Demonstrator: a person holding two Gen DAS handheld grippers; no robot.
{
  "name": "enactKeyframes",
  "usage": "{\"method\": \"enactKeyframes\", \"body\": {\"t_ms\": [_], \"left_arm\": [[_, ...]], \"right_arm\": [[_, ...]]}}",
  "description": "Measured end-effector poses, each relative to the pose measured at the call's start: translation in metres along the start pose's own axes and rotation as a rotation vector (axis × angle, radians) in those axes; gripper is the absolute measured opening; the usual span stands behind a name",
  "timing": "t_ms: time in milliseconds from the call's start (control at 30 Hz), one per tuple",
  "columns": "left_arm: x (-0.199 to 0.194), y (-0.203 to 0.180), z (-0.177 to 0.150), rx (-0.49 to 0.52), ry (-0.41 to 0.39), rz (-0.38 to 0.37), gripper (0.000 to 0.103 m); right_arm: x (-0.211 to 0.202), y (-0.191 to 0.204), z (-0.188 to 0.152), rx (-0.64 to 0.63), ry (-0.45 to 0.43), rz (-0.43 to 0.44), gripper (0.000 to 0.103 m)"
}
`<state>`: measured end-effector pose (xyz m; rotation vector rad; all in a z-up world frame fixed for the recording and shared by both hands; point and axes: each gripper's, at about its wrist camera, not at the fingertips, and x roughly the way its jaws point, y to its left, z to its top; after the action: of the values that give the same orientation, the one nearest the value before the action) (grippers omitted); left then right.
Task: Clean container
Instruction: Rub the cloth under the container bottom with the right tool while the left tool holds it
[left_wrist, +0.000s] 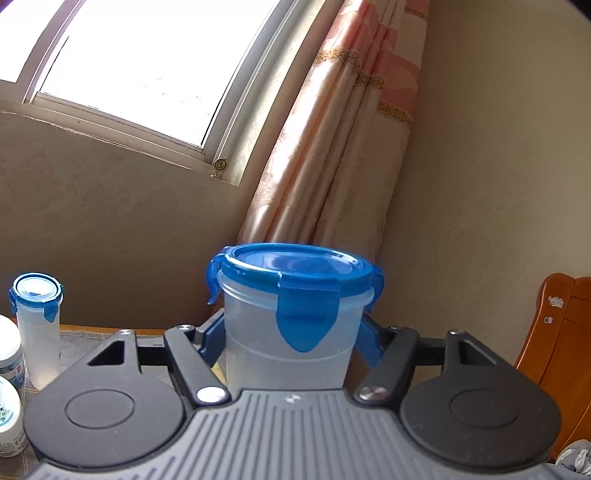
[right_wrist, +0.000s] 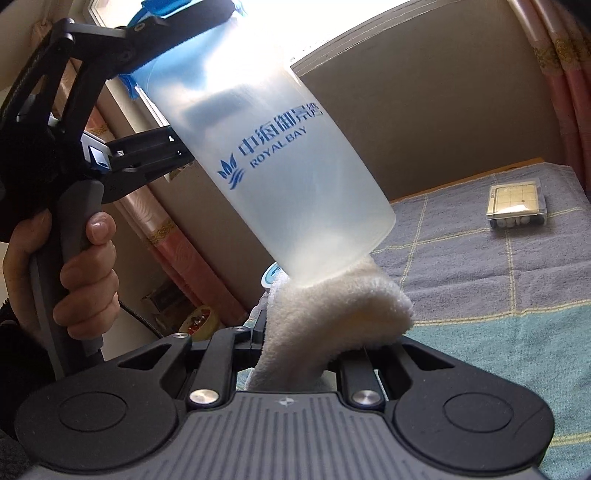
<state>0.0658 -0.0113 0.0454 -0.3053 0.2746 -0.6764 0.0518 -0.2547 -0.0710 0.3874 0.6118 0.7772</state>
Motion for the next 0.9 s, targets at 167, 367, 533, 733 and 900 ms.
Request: {"method": "enactKeyframes", "body": {"t_ms": [167, 367, 533, 733, 900], "left_arm": [[0.002, 0.006, 0.002, -0.001, 0.015, 0.035, 0.068], [0.002, 0.018, 0.001, -0.005, 0.031, 0.093, 0.068], [0.002, 0.03, 0.001, -0.024, 0.038, 0.145, 0.068], [0.002, 0.035, 0.007, -0.052, 0.031, 0.149, 0.068], [-0.003, 0.025, 0.015, -0.05, 0.019, 0.105, 0.068]], "right_arm": [[-0.001, -0.001, -0.001, -0.017, -0.002, -0.02, 0.019], [-0.009, -0.001, -0.002, -0.018, -0.016, -0.047, 0.019], [-0.013, -0.006, -0.001, -0.016, -0.027, -0.064, 0.019], [-0.016, -0.006, -0.003, -0.021, -0.022, -0.095, 0.019], [-0.006, -0.01, -0.005, -0.03, -0.006, -0.107, 0.02]]}}
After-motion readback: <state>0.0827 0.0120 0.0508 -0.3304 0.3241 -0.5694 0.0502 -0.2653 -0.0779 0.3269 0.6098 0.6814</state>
